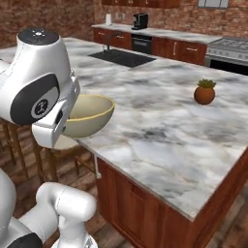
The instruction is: Pick up the bowls from the cabinet and place each bowl in front of a stool on the dining counter.
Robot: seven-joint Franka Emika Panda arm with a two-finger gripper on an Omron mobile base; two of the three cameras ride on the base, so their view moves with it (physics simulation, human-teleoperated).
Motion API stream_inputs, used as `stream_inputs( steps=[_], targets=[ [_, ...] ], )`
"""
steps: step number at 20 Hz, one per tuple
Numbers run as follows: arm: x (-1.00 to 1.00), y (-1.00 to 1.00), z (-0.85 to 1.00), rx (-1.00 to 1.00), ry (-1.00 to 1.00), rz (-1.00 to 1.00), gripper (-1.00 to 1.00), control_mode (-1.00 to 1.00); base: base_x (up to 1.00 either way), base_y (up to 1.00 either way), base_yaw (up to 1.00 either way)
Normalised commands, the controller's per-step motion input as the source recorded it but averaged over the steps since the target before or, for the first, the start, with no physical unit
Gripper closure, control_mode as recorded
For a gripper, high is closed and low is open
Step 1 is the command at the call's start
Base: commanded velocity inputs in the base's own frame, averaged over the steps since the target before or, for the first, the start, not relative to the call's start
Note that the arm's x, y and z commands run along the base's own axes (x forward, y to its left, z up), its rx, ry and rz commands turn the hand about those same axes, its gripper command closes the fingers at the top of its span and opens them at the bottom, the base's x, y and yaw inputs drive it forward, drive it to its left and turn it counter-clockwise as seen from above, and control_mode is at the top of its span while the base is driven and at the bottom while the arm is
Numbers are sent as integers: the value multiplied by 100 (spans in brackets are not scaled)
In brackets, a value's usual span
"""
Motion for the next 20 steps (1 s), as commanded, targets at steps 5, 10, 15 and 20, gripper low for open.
stream_inputs(
  steps=[5,10,15,20],
  targets=[
    [0,0,0,0,0,0,100,100,53,100,-31],
    [0,0,0,0,0,0,100,100,8,100,-26],
    [0,0,0,0,0,0,100,100,11,100,-26],
    [0,0,0,0,0,0,100,100,22,90,-25]
  ],
)
